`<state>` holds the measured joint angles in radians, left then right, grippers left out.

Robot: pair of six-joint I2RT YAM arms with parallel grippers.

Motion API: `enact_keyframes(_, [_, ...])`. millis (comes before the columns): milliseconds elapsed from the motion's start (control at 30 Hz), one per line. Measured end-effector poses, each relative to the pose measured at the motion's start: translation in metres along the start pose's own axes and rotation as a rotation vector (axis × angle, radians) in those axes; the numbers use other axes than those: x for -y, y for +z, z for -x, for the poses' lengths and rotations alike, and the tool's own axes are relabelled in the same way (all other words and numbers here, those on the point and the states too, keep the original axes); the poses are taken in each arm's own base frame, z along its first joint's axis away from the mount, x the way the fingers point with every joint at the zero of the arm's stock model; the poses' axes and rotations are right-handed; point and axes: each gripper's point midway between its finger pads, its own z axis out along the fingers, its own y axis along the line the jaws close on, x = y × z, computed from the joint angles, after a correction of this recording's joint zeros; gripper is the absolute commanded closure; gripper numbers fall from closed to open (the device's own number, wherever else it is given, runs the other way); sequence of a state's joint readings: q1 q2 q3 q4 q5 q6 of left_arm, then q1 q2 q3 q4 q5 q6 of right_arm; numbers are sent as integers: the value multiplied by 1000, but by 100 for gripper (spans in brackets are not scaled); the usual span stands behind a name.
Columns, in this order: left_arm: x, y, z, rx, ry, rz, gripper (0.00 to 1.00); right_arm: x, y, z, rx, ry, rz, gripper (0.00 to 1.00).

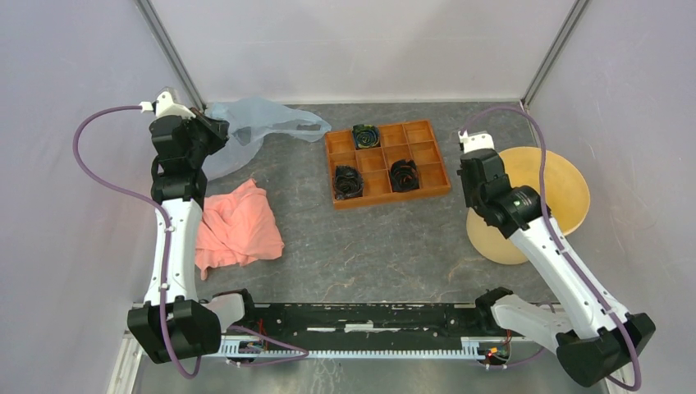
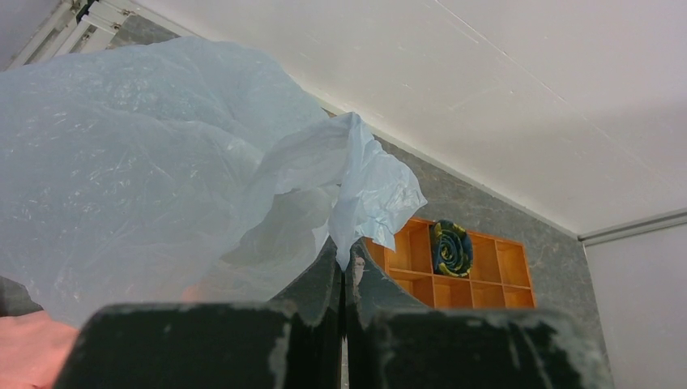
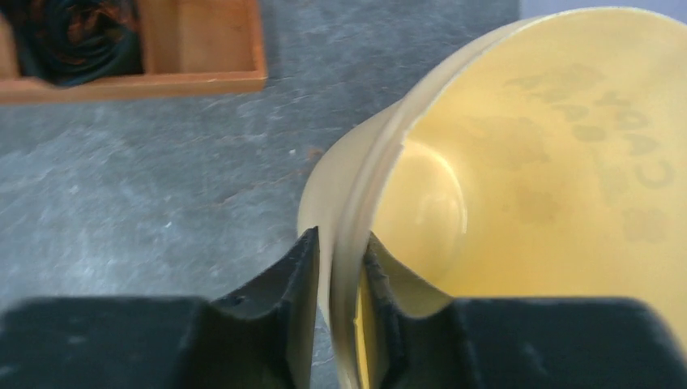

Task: Put the trash bags into the trash bin

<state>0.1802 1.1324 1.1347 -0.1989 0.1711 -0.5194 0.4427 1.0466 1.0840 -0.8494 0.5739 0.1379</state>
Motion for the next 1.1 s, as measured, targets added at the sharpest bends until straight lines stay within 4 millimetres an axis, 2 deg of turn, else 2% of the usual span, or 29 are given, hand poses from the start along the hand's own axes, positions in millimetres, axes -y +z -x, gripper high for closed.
enact_keyframes(67, [0, 0, 0, -1, 0, -1, 98, -11, -7, -1, 8, -7, 90, 89])
enact_keyframes(167, [3, 0, -2, -8, 0, -10, 98, -34, -16, -5, -1, -35, 243, 97])
enact_keyframes(333, [8, 1, -10, -26, -2, -35, 98, -73, -35, -11, 6, -149, 472, 100])
enact_keyframes(433, [8, 1, -11, -27, -3, -37, 98, -112, -63, -10, 63, -231, 658, 100])
enact_keyframes(567, [8, 2, -12, -26, -3, -37, 98, -173, -116, -16, 132, -356, 955, 99])
enact_keyframes(667, [6, 3, -15, -34, -4, -33, 98, -205, -144, -23, 152, -435, 1097, 99])
enact_keyframes(767, [4, 5, -17, -41, -5, -29, 98, -223, -159, -26, 158, -485, 1161, 98])
enact_keyframes(833, [4, 7, -19, -48, -6, -31, 98, -231, -162, -25, 158, -496, 1174, 89])
enact_keyframes(933, [6, 8, -22, -61, -7, -45, 98, -243, -165, -22, 156, -500, 1185, 59])
enact_keyframes(967, [6, 8, -22, -63, -7, -50, 98, -247, -167, -22, 151, -500, 1193, 51])
enact_keyframes(1100, [18, 7, -24, -75, -3, -104, 98, -258, -175, -27, 135, -529, 1216, 30])
